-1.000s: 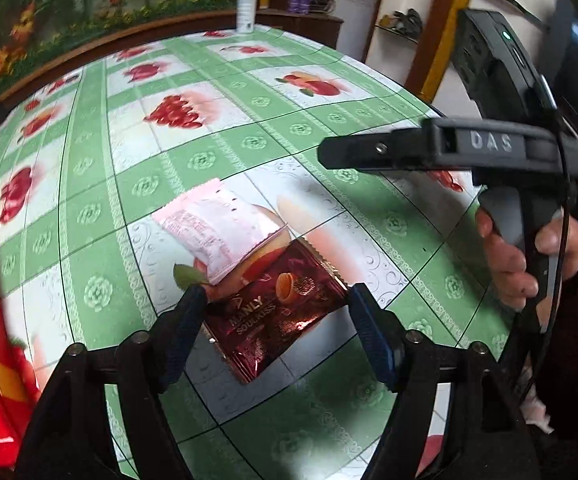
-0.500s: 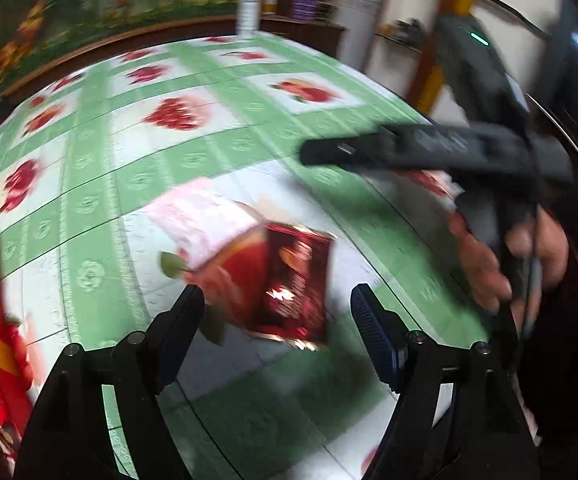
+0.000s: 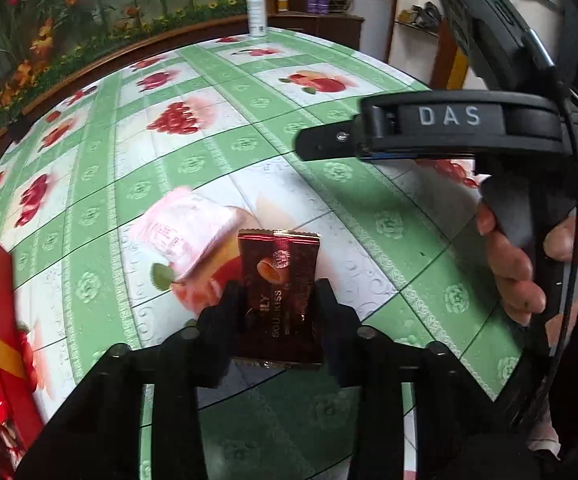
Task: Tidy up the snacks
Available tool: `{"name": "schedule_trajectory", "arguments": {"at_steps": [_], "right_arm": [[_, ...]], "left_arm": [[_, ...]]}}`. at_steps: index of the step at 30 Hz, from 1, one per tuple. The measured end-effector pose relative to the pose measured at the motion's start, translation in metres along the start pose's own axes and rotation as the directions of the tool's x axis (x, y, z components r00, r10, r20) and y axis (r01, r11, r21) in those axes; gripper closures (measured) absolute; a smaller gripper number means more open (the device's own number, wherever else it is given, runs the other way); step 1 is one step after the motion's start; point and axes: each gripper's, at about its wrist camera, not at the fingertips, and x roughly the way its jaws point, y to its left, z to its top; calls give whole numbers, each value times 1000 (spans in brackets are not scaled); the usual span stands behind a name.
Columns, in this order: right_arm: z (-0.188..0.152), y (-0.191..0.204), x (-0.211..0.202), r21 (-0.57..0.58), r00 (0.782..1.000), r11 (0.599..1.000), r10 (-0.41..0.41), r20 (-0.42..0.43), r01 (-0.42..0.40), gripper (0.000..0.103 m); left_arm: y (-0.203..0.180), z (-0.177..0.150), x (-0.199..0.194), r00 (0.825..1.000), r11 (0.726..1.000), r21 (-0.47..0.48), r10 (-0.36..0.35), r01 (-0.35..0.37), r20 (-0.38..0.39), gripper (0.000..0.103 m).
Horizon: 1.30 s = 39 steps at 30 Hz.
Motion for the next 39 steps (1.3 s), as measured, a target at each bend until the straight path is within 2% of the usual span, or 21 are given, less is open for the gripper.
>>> {"name": "schedule_trajectory", "arguments": {"at_steps": [2, 7, 10, 16, 29, 39], "right_arm": [[0, 0, 0, -6, 1000, 1000, -14, 5, 15, 30], [-1, 5, 1, -39, 998, 998, -56, 11, 56, 29], [-1, 6, 2, -45, 999, 998, -52, 6, 52, 30], [-1, 9, 3, -52, 998, 997, -63, 8, 64, 30], [-1, 9, 4, -54, 998, 996, -69, 9, 69, 29], [-1, 10, 4, -54, 998, 996, -69, 9, 70, 29]], "left_arm": [[8, -2, -1, 1000, 999, -37, 3, -3, 5, 73], [25, -14, -19, 997, 992, -109, 74, -69, 39, 74], [33, -18, -36, 988, 983, -129, 141, -131, 69, 74], [46, -20, -60, 969, 964, -167, 226, -207, 102, 74], [59, -25, -73, 948, 943, -204, 293, -264, 123, 74], [65, -26, -75, 942, 933, -226, 313, -281, 118, 74]]}}
